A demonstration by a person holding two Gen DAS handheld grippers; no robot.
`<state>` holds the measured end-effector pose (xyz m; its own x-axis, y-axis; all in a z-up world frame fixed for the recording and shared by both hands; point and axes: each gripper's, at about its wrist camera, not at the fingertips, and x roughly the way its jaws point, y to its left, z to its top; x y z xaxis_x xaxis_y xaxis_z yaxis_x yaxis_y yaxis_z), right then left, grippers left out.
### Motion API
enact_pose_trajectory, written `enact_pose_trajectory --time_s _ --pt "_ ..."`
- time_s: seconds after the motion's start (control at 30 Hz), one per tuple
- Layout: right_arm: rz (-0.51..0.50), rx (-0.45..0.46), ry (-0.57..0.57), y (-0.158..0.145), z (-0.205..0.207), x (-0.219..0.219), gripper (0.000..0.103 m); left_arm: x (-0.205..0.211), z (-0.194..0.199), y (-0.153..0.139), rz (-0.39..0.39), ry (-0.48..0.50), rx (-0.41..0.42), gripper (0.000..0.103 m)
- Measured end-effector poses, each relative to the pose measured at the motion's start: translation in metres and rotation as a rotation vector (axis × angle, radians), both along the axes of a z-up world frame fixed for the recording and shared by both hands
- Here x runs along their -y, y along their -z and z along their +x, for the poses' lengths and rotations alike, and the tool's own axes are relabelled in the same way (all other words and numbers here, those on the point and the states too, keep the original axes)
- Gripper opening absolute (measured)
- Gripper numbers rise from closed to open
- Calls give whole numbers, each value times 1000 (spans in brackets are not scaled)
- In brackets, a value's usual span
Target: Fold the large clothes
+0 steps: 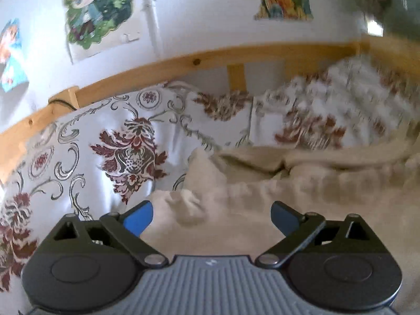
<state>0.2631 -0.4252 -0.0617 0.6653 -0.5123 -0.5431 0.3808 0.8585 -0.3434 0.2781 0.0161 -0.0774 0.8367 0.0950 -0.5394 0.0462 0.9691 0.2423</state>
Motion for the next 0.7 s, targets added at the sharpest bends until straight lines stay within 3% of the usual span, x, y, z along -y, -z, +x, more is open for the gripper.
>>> enact_pose_trajectory --time_s 0.1,0.23,0.33,0.47,0.6,0.7 --pt "5 6 -2 11 1 4 102 -1 16 23 9 -48 -45 96" --pt "56 15 -11 20 6 13 102 -21 23 38 -95 -98 -70 96" --pt "97 33 4 22 8 18 102 -34 25 34 -151 -160 -71 96" --pt "86 69 35 1 7 10 99 -49 19 13 -270 -205 -24 96" --pt "48 184 -86 -25 -10 -24 100 -43 12 0 -360 -158 -19 99" --pt "15 297 -310 -32 -25 -66 102 -30 7 0 -383 -105 -22 101"
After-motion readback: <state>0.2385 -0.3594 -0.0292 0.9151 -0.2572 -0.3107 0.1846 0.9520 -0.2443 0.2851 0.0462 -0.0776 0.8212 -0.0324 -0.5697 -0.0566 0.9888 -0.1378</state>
